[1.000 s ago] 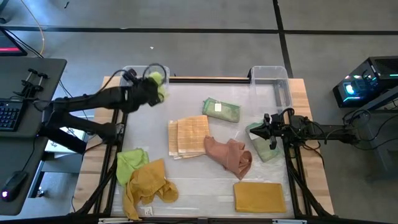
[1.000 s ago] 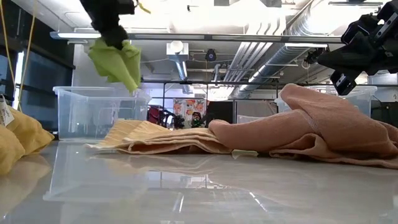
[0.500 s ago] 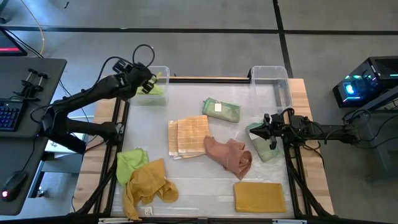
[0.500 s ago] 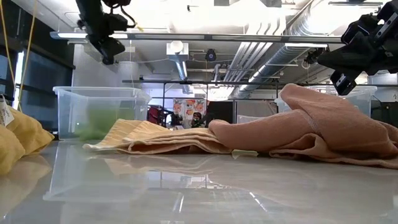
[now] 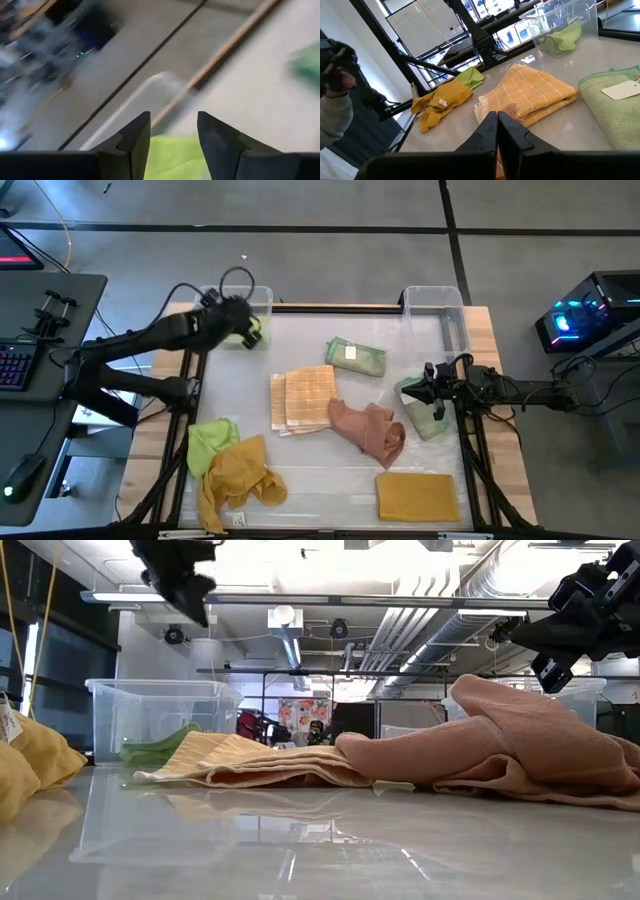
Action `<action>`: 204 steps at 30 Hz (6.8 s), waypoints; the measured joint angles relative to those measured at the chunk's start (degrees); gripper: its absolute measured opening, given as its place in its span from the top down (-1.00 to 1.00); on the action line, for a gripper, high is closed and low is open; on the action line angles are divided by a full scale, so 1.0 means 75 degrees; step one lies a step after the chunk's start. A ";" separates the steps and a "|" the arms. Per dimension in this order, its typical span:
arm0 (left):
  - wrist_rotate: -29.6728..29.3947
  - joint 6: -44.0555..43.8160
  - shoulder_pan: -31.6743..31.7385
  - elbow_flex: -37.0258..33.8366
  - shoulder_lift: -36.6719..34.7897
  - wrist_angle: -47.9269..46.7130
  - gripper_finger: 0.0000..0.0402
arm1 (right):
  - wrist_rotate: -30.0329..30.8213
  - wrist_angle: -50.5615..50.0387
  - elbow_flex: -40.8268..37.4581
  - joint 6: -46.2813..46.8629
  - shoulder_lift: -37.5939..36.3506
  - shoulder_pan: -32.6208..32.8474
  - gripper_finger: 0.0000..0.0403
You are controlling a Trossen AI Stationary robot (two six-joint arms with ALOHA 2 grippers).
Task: Sort towels by color in basket
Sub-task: Put the brown kitchen towel into the right transparent bin, then put the right green microfiber towel into the left transparent bin
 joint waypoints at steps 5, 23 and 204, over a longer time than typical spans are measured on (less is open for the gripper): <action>0.0165 -0.0266 -0.1431 -0.0767 -0.0006 0.2058 0.31 | 0.0001 0.0000 0.0000 0.0001 -0.0001 0.0000 1.00; 0.2197 0.0800 -0.3992 -0.4417 0.2663 1.2865 0.33 | 0.0000 0.0003 -0.0002 0.0000 -0.0003 0.0000 1.00; 0.1034 0.0332 -0.4169 -0.4202 0.2626 1.1219 0.33 | 0.5032 -0.6792 0.7992 0.1625 0.8586 0.3517 0.28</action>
